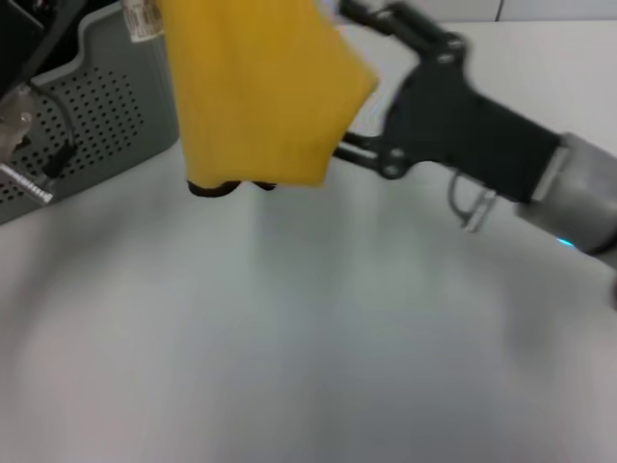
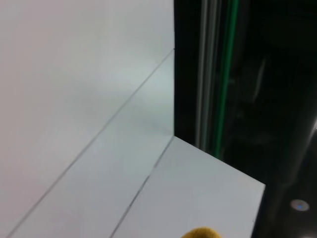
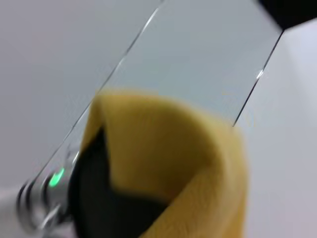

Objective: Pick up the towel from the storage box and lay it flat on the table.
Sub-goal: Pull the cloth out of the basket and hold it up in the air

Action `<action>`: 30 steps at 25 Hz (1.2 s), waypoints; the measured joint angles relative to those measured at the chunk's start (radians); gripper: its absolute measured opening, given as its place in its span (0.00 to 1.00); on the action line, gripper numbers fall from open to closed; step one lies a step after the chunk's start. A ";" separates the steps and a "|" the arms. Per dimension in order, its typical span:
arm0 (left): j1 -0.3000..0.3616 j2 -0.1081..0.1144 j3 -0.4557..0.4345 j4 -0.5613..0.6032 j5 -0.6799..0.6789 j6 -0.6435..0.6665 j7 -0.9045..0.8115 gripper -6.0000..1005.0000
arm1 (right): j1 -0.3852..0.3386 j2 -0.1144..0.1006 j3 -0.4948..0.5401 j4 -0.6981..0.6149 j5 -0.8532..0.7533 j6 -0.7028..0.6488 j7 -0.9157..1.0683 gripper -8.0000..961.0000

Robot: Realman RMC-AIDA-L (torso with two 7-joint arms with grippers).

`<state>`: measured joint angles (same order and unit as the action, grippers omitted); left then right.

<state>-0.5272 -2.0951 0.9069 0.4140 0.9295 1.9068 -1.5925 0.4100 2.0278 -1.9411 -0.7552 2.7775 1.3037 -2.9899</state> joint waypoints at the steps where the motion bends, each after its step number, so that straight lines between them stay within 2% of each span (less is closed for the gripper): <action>1: 0.001 0.001 0.000 -0.010 0.000 -0.006 0.013 0.04 | -0.017 0.000 0.015 -0.004 0.000 0.034 0.000 0.82; 8: 0.025 0.003 -0.002 -0.027 -0.001 -0.086 0.077 0.04 | -0.141 0.000 0.140 0.002 0.002 0.303 -0.001 0.82; 13: 0.036 0.003 0.001 -0.029 0.005 -0.106 0.092 0.04 | -0.178 0.000 0.194 0.006 0.005 0.366 0.000 0.82; 17: 0.034 0.002 0.008 -0.031 0.009 -0.107 0.093 0.04 | -0.156 0.000 0.183 0.027 0.005 0.341 0.000 0.82; 24: 0.026 0.000 0.006 -0.032 -0.006 -0.102 0.087 0.04 | -0.076 0.000 0.135 0.141 0.005 0.267 0.001 0.81; 30: 0.009 -0.001 0.011 -0.032 -0.043 -0.075 0.083 0.04 | -0.057 0.000 0.045 0.152 0.004 0.094 0.002 0.81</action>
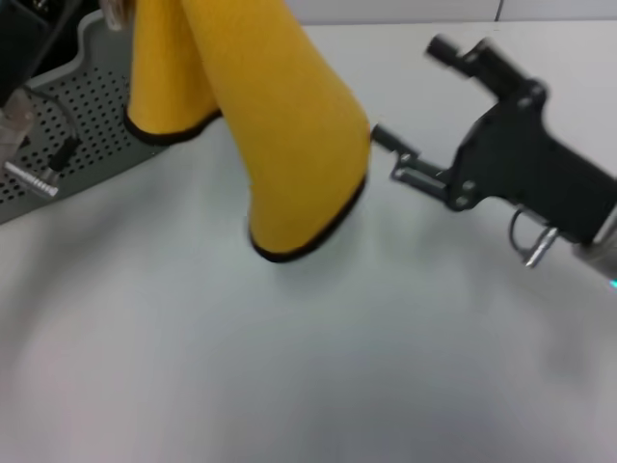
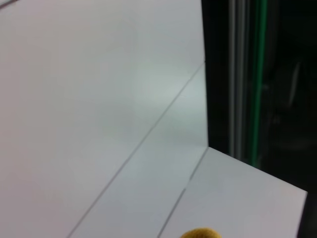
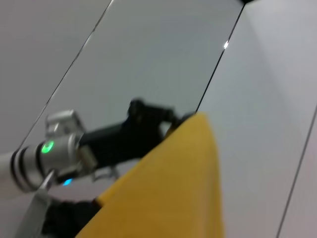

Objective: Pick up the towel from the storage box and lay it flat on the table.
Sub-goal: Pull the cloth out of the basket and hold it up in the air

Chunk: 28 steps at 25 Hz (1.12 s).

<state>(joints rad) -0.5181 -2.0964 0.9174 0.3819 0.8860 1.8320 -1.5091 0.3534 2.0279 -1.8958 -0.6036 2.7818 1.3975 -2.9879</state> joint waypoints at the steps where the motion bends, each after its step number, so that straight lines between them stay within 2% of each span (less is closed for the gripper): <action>1: -0.003 0.001 0.003 0.000 0.001 0.005 -0.002 0.04 | 0.003 0.000 -0.012 0.000 0.000 -0.014 0.000 0.80; 8: -0.010 0.013 0.036 0.021 0.016 0.046 -0.013 0.04 | 0.003 0.000 -0.050 0.009 -0.001 -0.046 0.040 0.80; 11: 0.001 0.029 0.038 0.045 0.048 0.088 -0.012 0.04 | 0.005 -0.001 -0.025 0.023 -0.002 -0.046 0.174 0.79; 14: 0.014 0.045 0.038 0.090 0.101 0.131 -0.008 0.04 | 0.039 -0.014 0.026 0.071 -0.012 -0.032 0.349 0.79; 19: 0.043 0.066 0.038 0.173 0.165 0.193 -0.006 0.04 | 0.123 -0.058 0.077 0.165 -0.065 0.015 0.585 0.78; 25: 0.072 0.069 0.052 0.263 0.175 0.201 -0.006 0.04 | 0.191 -0.138 0.083 0.177 -0.191 0.073 0.793 0.78; 27: 0.074 0.073 0.091 0.304 0.178 0.202 0.000 0.04 | 0.221 -0.156 0.083 0.177 -0.256 0.099 0.844 0.77; 28: 0.074 0.077 0.118 0.326 0.179 0.203 0.008 0.04 | 0.221 -0.156 0.083 0.177 -0.256 0.099 0.844 0.77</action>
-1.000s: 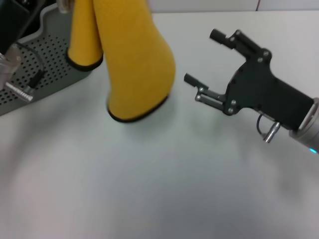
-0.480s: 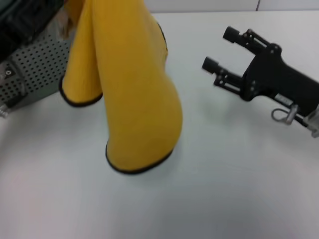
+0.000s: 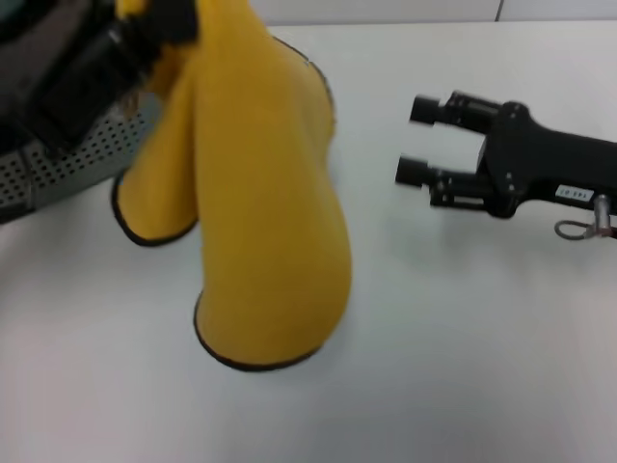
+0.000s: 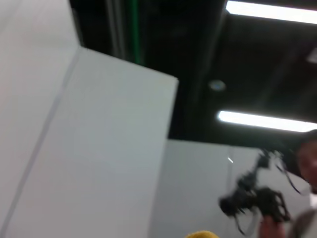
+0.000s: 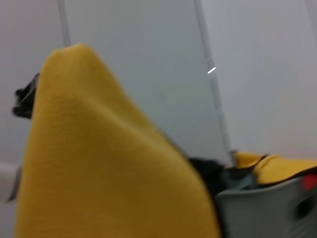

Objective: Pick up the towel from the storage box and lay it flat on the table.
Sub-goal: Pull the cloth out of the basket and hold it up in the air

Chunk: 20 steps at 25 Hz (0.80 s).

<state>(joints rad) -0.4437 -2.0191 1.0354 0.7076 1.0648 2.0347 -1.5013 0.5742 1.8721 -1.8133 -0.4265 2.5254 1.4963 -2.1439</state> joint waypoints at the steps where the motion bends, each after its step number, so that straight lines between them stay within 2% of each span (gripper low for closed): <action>1: 0.000 0.003 0.018 0.014 0.001 0.000 0.007 0.04 | 0.030 -0.016 0.000 0.001 -0.063 0.029 0.036 0.77; 5: 0.000 0.017 0.112 0.081 0.003 0.001 0.048 0.04 | 0.063 -0.039 0.012 0.001 -0.131 0.067 0.073 0.77; 9: 0.002 0.022 0.164 0.132 0.012 0.001 0.074 0.04 | 0.084 -0.052 0.109 -0.008 -0.269 0.113 0.143 0.76; 13: 0.002 0.023 0.183 0.159 0.018 0.001 0.097 0.04 | 0.099 -0.044 0.247 -0.037 -0.466 0.158 0.207 0.76; 17: -0.005 0.024 0.190 0.166 0.018 0.001 0.107 0.04 | 0.121 -0.023 0.297 -0.050 -0.591 0.202 0.222 0.75; 20: -0.007 0.028 0.191 0.176 0.022 0.001 0.107 0.04 | 0.128 -0.018 0.301 -0.065 -0.646 0.217 0.222 0.75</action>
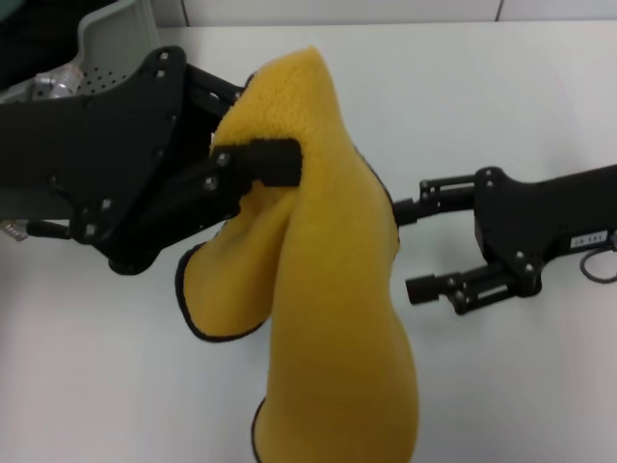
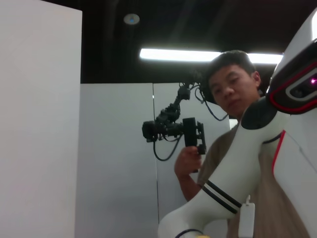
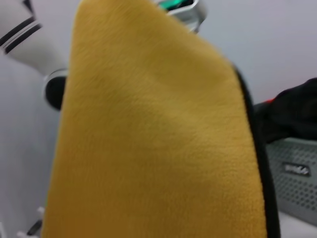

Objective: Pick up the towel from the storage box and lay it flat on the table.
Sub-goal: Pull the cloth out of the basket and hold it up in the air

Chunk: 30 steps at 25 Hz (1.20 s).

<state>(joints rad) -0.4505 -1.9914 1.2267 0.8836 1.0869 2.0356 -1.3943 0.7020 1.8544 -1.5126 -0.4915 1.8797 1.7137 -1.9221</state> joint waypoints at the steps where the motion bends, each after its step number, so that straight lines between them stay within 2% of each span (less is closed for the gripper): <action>1: 0.000 0.001 0.001 0.003 0.003 0.000 0.000 0.04 | -0.001 -0.001 0.001 -0.006 -0.013 0.001 0.000 0.75; 7: 0.004 0.003 0.034 0.054 0.043 0.000 0.016 0.04 | -0.005 -0.033 0.027 -0.011 -0.046 0.008 0.000 0.74; 11: 0.001 0.004 0.087 0.090 0.049 0.000 0.044 0.04 | 0.008 -0.035 0.028 -0.017 -0.084 0.011 -0.005 0.74; 19: -0.007 0.005 0.128 0.121 0.050 0.001 0.059 0.04 | 0.041 -0.025 0.029 -0.039 -0.138 0.011 -0.007 0.73; 30: -0.007 0.005 0.127 0.123 0.049 0.001 0.078 0.04 | 0.048 0.022 0.039 -0.099 -0.229 0.008 -0.024 0.71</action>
<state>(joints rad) -0.4571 -1.9866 1.3534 1.0064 1.1359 2.0369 -1.3162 0.7501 1.8760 -1.4741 -0.5907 1.6512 1.7214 -1.9465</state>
